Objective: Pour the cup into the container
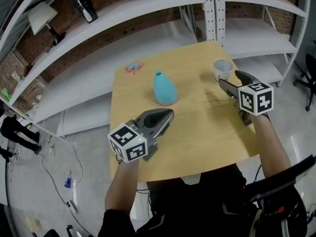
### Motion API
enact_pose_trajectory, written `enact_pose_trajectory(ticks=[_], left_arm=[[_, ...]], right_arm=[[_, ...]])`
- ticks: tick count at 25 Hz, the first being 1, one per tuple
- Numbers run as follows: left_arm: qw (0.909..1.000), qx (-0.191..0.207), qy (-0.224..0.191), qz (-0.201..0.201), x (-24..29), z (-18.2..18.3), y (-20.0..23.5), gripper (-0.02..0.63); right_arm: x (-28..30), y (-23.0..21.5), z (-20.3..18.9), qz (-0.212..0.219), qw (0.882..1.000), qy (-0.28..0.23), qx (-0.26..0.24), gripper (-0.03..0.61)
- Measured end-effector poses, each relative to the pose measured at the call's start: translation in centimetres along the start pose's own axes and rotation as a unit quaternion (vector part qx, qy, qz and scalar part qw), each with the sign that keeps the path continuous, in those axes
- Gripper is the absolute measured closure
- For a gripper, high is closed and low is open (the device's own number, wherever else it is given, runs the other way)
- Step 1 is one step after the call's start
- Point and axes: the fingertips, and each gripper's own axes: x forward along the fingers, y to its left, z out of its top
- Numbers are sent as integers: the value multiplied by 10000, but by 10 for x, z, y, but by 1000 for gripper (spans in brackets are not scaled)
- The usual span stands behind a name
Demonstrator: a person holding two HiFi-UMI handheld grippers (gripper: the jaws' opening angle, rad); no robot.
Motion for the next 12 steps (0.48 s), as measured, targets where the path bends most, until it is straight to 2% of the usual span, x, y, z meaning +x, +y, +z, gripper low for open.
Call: enact_pose_trajectory(ticks=[8,12], left_arm=[[9999,129,58,3,-2,-6,5,612],[10000,73,-34,-18,-5,-5,7,612]], right_arm=[[30,-10,-7,-1,9995,322,42,255],[42,-13,-10,3,9991,405,144,255]])
